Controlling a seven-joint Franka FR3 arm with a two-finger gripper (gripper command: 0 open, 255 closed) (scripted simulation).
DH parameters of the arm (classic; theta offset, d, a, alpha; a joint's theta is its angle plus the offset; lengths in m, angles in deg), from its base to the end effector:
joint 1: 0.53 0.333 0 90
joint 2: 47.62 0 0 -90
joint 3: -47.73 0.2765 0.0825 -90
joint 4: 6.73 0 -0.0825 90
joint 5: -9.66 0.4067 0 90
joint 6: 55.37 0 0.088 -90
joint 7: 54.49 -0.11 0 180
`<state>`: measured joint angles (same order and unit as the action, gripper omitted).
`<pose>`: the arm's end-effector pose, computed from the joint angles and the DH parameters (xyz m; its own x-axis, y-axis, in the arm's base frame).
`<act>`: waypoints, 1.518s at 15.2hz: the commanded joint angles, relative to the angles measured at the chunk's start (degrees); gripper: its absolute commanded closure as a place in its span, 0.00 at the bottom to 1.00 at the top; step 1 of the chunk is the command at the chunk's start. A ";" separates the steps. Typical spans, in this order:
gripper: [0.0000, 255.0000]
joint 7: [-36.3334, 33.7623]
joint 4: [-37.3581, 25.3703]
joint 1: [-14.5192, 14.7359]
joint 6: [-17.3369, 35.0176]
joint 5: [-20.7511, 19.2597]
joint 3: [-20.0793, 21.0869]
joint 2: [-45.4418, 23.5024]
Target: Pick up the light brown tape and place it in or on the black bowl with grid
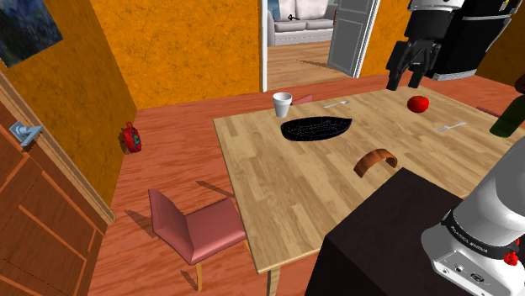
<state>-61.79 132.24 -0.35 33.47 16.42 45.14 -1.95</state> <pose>0.3500 -0.0031 0.5286 0.9842 -0.1488 -0.0964 -0.1613 -0.9771 -0.1384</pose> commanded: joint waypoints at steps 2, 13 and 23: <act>0.00 2.45 1.97 0.15 0.95 -1.00 -0.90 0.94; 0.00 29.63 18.83 -0.15 14.67 -15.14 -13.96 4.57; 0.00 54.52 23.63 0.03 35.85 -28.61 -30.40 -9.21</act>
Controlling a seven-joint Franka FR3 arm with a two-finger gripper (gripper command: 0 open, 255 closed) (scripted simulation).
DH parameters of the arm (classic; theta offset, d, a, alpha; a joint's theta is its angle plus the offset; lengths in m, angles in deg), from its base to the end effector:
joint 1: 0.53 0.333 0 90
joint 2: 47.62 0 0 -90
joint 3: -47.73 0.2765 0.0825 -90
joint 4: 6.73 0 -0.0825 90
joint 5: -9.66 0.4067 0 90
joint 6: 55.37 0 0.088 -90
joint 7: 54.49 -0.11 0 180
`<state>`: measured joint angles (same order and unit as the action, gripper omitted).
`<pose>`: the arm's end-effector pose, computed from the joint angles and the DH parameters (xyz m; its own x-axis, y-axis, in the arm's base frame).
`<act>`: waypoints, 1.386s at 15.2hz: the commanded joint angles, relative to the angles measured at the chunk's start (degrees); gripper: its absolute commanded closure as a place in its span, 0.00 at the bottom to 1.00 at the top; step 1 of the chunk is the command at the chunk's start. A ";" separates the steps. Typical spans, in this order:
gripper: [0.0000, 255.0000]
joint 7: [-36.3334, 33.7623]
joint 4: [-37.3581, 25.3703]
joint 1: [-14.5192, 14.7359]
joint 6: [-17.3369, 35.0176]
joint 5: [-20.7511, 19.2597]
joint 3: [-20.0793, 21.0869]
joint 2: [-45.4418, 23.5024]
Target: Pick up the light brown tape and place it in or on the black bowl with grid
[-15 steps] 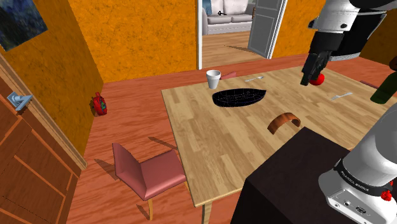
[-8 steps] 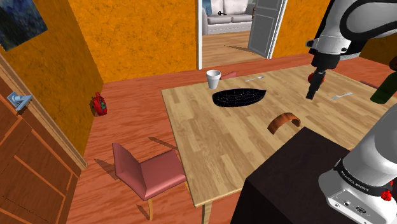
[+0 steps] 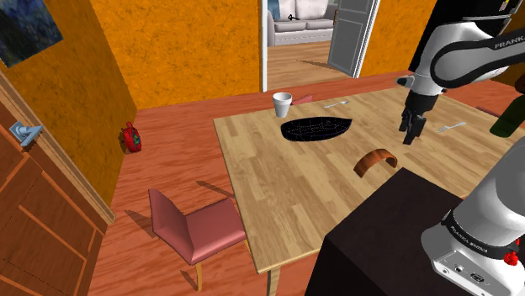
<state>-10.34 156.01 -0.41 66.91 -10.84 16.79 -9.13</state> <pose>0.3235 -0.1573 0.2995 0.8493 0.5275 -0.0203 0.5248 -0.8479 -0.0753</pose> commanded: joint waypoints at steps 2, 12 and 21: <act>0.00 8.20 -0.66 1.37 7.60 -2.79 -5.79 -6.96; 0.00 55.57 -9.31 21.29 32.63 28.55 -25.55 -42.72; 0.00 77.49 -14.25 6.92 37.57 53.95 -6.65 -56.75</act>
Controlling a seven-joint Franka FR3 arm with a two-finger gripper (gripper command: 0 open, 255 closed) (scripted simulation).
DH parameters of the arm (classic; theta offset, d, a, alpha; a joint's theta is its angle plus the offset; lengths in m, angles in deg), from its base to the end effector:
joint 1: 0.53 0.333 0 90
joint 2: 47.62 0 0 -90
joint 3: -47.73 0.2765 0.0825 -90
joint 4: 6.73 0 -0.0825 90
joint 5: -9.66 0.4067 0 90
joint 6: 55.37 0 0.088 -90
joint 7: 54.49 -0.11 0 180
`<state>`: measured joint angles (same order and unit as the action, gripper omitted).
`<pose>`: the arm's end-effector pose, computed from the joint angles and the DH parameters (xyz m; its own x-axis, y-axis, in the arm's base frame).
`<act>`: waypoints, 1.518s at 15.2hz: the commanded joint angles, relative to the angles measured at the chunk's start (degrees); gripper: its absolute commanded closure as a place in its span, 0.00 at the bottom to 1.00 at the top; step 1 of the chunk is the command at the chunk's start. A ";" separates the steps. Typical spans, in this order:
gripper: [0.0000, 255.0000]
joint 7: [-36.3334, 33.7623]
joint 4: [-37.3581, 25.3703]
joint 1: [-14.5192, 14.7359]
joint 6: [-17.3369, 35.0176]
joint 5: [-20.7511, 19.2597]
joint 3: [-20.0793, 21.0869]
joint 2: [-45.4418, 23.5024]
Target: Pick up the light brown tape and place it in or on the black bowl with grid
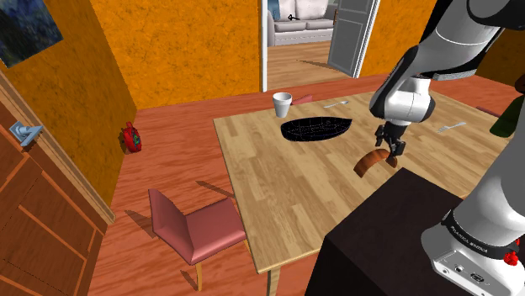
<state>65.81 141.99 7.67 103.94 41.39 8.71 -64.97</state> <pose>0.3358 -0.2656 0.1115 0.4894 0.8721 -0.0020 0.8721 -0.4894 -0.0030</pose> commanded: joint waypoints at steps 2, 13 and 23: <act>0.00 2.00 -0.42 -1.84 0.84 2.60 2.27 -1.45; 1.00 1.97 -0.42 -1.81 0.83 2.58 2.26 -1.44; 1.00 -4.36 1.06 3.99 -1.75 -6.07 -5.32 3.55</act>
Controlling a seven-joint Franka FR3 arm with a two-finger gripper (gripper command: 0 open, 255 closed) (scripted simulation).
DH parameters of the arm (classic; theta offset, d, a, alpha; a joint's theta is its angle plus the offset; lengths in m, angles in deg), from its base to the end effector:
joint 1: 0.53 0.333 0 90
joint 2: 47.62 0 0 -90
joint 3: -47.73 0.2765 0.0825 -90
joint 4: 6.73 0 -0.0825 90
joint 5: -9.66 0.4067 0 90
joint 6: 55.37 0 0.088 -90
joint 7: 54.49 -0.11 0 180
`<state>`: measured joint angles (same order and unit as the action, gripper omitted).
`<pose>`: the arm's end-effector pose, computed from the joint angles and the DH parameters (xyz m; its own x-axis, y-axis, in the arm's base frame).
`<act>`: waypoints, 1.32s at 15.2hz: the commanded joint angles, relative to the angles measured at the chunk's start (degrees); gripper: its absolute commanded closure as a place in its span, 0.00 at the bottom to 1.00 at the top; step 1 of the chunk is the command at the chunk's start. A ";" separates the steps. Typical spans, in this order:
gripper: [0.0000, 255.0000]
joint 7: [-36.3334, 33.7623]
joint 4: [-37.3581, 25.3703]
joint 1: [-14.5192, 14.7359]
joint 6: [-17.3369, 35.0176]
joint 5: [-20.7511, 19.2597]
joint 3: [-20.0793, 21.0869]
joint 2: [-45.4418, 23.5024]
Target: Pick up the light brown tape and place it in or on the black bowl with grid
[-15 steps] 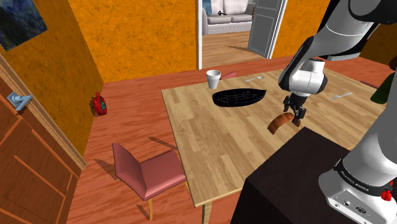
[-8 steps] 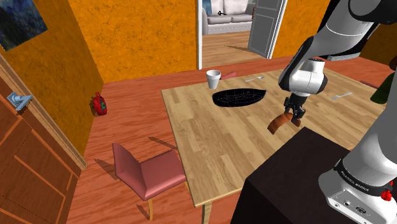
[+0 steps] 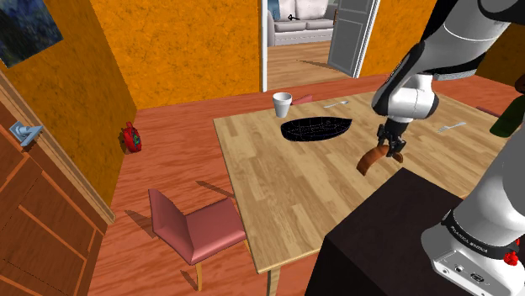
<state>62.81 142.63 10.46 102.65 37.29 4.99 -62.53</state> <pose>0.3382 -0.2666 0.1244 0.4906 0.8714 -0.0010 0.8714 -0.4907 -0.0018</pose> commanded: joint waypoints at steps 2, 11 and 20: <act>1.00 -4.31 0.88 3.57 -1.53 -6.06 -4.79 3.33; 1.00 -21.33 1.61 10.01 -7.82 -29.81 -15.47 16.07; 1.00 -31.65 -0.03 4.86 -17.39 -43.93 -11.53 27.46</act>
<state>32.27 142.93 15.99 86.70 -5.31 -7.34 -36.45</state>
